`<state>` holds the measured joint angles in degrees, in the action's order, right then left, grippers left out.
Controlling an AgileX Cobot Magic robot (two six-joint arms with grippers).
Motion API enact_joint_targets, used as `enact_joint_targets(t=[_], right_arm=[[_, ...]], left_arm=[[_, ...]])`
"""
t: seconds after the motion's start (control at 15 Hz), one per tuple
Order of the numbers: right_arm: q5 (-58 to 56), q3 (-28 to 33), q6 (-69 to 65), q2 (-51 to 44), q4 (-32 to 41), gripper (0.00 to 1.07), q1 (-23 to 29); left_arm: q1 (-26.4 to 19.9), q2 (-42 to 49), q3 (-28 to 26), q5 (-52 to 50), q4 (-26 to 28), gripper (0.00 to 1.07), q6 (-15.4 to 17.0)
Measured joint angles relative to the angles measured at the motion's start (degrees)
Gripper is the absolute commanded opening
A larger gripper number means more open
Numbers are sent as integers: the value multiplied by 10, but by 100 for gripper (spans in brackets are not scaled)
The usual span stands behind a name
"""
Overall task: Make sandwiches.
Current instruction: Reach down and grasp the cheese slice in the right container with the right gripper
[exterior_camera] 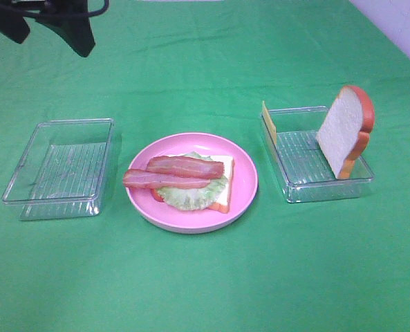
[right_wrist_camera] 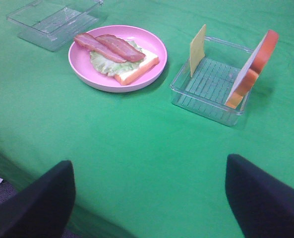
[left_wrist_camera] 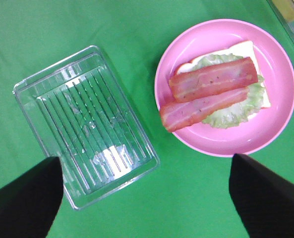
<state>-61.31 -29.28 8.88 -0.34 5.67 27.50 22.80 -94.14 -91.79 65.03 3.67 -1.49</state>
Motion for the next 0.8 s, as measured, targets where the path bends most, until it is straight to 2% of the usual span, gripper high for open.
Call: enact_joint_targets(t=[0.07, 0.27, 0.33, 0.4, 0.8], right_arm=[[0, 0, 0, 0, 0, 79, 0], [0, 0, 0, 0, -1, 79, 0], [0, 0, 0, 0, -8, 79, 0], [0, 0, 0, 0, -17, 79, 0], [1, 0, 0, 0, -33, 79, 0]], left_arm=[[0, 40, 0, 36, -1, 86, 0], [0, 90, 5, 44, -3, 86, -1], [0, 109, 23, 44, -4, 86, -3], [0, 131, 50, 44, -5, 86, -5], [0, 316, 301, 43, -5, 86, -7]])
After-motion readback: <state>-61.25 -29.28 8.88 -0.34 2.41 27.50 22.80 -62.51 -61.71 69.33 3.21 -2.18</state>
